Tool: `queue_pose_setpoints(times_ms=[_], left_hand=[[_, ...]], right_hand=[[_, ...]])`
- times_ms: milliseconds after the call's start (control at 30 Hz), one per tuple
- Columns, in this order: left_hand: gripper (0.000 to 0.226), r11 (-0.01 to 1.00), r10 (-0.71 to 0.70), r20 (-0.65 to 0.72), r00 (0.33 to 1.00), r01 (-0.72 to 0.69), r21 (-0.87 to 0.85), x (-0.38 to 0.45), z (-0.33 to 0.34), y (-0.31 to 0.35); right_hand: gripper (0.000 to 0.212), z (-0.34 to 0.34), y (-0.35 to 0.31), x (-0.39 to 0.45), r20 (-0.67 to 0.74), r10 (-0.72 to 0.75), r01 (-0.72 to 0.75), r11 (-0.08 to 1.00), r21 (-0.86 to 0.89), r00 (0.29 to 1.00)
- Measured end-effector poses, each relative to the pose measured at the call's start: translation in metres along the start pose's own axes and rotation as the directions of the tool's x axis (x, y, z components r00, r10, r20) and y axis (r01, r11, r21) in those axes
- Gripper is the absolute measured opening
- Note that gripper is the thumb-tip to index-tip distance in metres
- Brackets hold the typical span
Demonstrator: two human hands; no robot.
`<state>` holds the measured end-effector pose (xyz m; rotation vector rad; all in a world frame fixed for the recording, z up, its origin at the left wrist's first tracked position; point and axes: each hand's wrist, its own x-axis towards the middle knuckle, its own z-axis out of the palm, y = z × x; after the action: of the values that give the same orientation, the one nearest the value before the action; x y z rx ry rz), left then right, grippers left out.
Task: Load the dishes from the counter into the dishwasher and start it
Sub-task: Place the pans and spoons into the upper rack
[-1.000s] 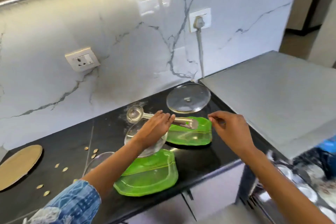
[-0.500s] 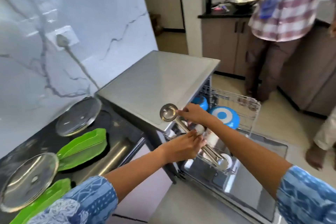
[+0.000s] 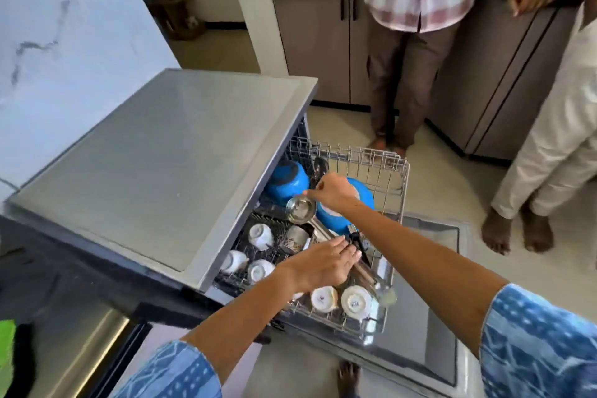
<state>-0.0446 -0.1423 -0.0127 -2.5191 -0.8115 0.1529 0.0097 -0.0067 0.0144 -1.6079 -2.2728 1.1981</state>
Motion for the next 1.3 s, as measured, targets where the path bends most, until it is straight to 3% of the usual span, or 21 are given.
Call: queue_pose_setpoints(times_ms=[100,233,300,367,433,533,767,867,1067,1300], left_hand=[[0.041,0.998,-0.027,-0.040,0.999,0.024,-0.059,0.011,0.028,-0.022],[0.046,0.995,0.034,0.021,0.999,-0.032,-0.092,0.016,0.063,-0.039],[0.047,0.995,0.026,0.035,0.999,-0.023,-0.094,0.018,0.077,-0.043],[0.038,0.994,-0.025,-0.036,0.999,0.021,-0.107,0.022,0.094,-0.049],[0.031,0.986,-0.108,-0.107,0.988,0.092,-0.139,0.025,0.104,-0.059],[0.039,0.954,-0.259,-0.155,0.953,0.228,-0.193,0.029,0.117,-0.067],[0.049,0.682,-0.696,-0.058,0.715,0.634,-0.363,0.017,0.163,-0.052],[0.060,0.608,-0.740,0.047,0.670,0.698,-0.379,0.016,0.181,-0.048],[0.073,0.486,-0.759,0.244,0.604,0.774,-0.405,0.023,0.199,-0.057],[0.068,0.406,-0.778,0.279,0.563,0.789,-0.461,0.030,0.211,-0.065]], right_hand=[[0.040,0.012,0.015,0.024,0.058,0.056,-0.044,0.983,-0.178,0.997],[0.020,0.010,0.020,0.067,0.200,0.068,-0.085,0.993,0.077,0.977],[0.017,0.008,0.021,0.088,0.142,0.101,-0.124,0.978,0.165,0.985],[0.017,0.007,0.023,0.111,0.085,0.128,-0.143,0.968,0.207,0.988],[0.015,0.000,0.026,0.129,0.034,0.130,-0.134,0.957,0.255,0.991],[0.013,-0.023,0.032,0.156,-0.104,0.149,-0.100,0.921,0.377,0.983],[0.006,-0.077,0.034,0.188,-0.534,-0.008,0.247,0.893,0.377,0.845],[0.013,-0.085,0.033,0.194,-0.623,-0.097,0.352,0.886,0.301,0.776],[0.014,-0.063,0.044,0.201,-0.661,-0.215,0.445,0.873,0.200,0.719],[0.013,-0.069,0.043,0.209,-0.751,-0.257,0.546,0.822,0.160,0.608]])
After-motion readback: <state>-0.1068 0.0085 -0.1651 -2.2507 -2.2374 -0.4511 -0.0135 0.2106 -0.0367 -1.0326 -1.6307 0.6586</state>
